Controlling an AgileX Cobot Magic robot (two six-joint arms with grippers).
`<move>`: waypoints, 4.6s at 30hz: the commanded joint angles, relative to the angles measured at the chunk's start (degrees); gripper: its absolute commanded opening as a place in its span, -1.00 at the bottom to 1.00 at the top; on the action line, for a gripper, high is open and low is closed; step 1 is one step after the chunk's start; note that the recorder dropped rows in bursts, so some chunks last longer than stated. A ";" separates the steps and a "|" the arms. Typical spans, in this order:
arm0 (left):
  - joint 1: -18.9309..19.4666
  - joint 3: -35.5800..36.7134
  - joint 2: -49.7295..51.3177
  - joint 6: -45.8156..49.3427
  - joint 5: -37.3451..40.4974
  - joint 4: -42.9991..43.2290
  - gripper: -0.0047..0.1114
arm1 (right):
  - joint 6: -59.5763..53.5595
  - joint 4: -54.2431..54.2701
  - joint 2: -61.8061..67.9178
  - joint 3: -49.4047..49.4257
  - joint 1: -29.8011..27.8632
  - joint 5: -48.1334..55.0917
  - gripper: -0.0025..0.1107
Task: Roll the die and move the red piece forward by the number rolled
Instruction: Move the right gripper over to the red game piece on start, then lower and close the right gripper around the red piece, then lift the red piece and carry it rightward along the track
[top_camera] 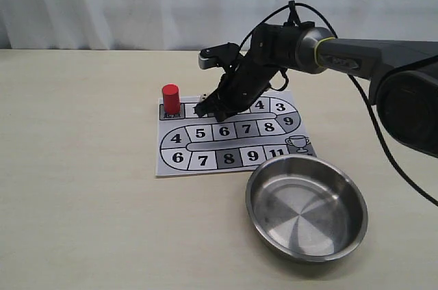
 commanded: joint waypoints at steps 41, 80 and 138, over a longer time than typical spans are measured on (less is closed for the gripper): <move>-0.47 -0.34 -0.02 0.01 -0.69 0.08 -0.92 | 4.38 1.75 4.84 -7.99 8.25 -20.57 0.38; -0.47 -0.34 -0.02 0.01 -0.69 0.08 -0.92 | 4.26 -2.41 4.79 -7.78 5.36 -10.36 -0.88; -0.47 -0.34 -0.02 0.01 -0.69 0.08 -0.92 | -0.33 3.31 -7.03 6.23 -5.61 -17.43 -0.88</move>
